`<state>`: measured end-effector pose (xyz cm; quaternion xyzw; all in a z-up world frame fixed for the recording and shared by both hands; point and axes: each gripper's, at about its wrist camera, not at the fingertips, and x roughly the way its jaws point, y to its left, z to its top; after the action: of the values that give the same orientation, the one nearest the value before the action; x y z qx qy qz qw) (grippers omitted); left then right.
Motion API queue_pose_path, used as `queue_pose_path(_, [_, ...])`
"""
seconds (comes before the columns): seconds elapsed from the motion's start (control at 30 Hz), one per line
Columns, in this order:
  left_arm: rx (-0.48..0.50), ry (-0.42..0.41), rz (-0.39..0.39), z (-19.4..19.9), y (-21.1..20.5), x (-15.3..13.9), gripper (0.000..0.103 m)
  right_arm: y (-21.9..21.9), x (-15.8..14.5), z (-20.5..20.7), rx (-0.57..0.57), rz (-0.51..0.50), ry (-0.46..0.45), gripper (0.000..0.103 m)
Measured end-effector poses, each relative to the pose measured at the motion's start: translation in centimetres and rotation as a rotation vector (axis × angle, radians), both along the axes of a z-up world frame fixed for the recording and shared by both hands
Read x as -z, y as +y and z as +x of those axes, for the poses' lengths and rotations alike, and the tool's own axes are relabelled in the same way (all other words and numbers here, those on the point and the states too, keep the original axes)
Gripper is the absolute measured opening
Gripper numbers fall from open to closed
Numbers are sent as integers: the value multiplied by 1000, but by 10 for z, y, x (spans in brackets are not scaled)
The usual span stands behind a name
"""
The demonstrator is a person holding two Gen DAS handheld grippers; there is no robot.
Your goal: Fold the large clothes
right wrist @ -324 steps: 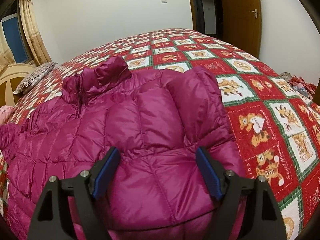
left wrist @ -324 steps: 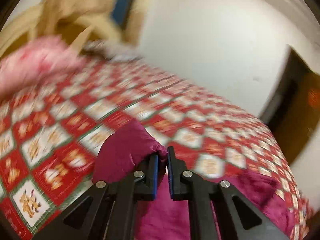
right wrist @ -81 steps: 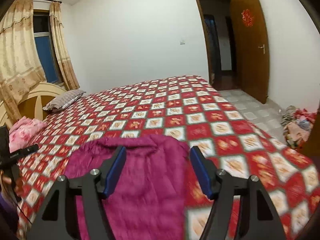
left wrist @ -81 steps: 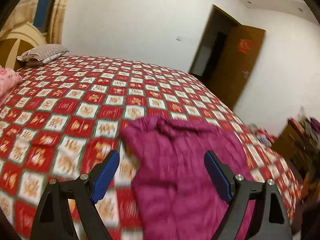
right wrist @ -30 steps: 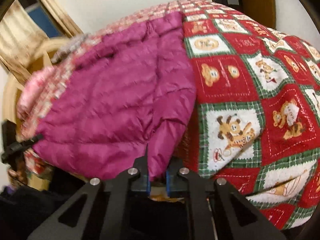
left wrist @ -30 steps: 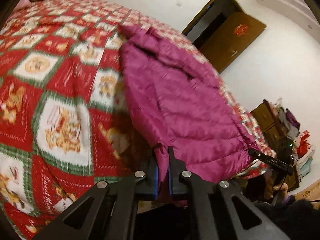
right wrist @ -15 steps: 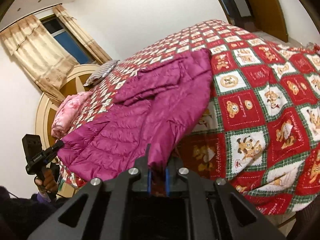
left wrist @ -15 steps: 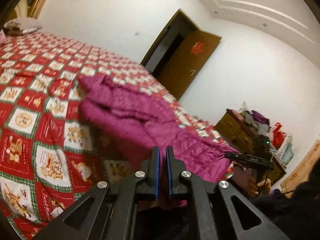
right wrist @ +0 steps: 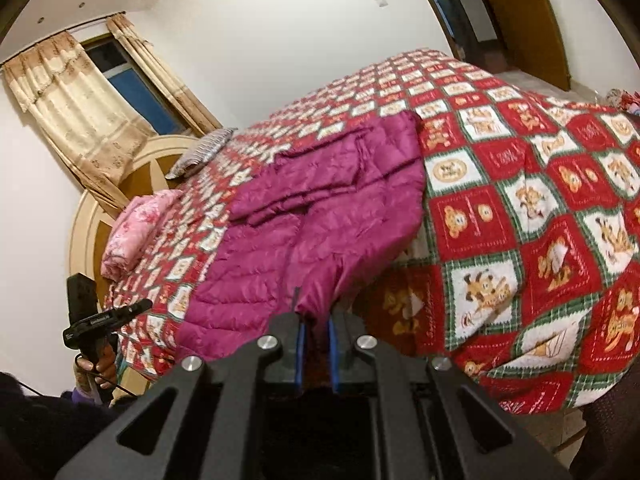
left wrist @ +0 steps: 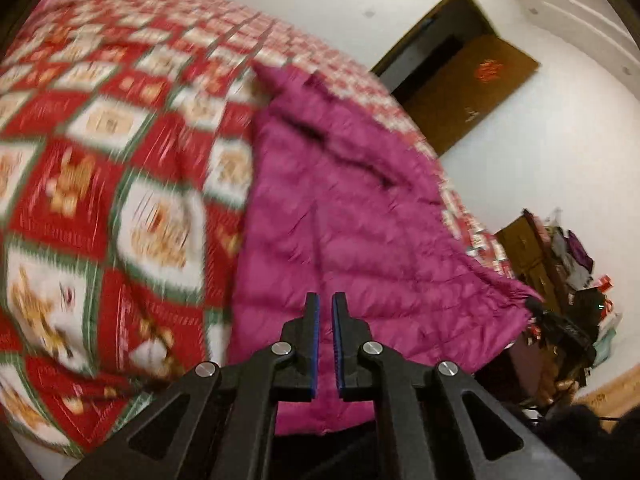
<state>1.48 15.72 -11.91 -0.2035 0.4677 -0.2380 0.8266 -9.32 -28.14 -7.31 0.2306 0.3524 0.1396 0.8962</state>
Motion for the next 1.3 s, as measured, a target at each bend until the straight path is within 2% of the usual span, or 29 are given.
queue_pose_path(0.13, [-25,35,138,-5,-6,25,7,-4,9,0,17,-5,27,12])
queue_pose_path(0.2, [-18,63,148,-10,-9,34,8,-7,14,1,27,-14,42,12])
queue_pose_path(0.3, [17,99,106,-18,-14,43,9,-10,21,2,37,-17,69,12])
queue_pose_path(0.37, [40,116,107,-20,-19,47,13,-9,25,2,43,-41,89,13])
queue_pose_path(0.4, [57,125,114,-21,-22,49,15,-10,27,2,45,-48,99,16])
queue_pose_path(0.43, [68,126,117,-22,-24,51,24,-10,29,3,45,-53,108,16])
queue_pose_path(0.5, [91,124,102,-23,-29,50,52,-11,31,3,53,-69,125,20])
queue_pose_path(0.53, [96,121,94,-24,-30,48,77,-12,31,3,59,-77,130,24])
queue_pose_path(0.57, [87,97,104,-28,-30,42,84,-15,31,2,72,-83,132,36])
queue_pose_path(0.6, [76,65,134,-30,-31,36,84,-17,31,2,78,-81,128,43])
queue_pose_path(0.67, [56,2,206,-35,-32,25,85,-24,28,-2,109,-80,108,74])
queue_pose_path(0.7, [44,-28,255,-36,-32,21,85,-27,27,-3,125,-83,101,78])
queue_pose_path(0.77, [33,-51,309,-36,-33,21,85,-34,26,-3,149,-85,96,78])
queue_pose_path(0.83, [13,-24,318,-32,-29,27,84,-40,29,-1,165,-97,105,78])
queue_pose_path(0.93, [0,53,253,-23,-22,41,84,-40,36,1,170,-117,119,78])
queue_pose_path(1.0, [-4,65,227,-23,-18,44,84,-38,43,1,158,-120,132,78])
queue_pose_path(1.13, [6,54,215,-26,-23,43,84,-34,61,4,136,-137,174,78])
queue_pose_path(1.23, [47,29,144,-29,-30,34,82,-39,75,5,138,-84,208,78])
queue_pose_path(1.3, [73,8,164,-29,-35,30,81,-43,80,5,142,-50,223,78])
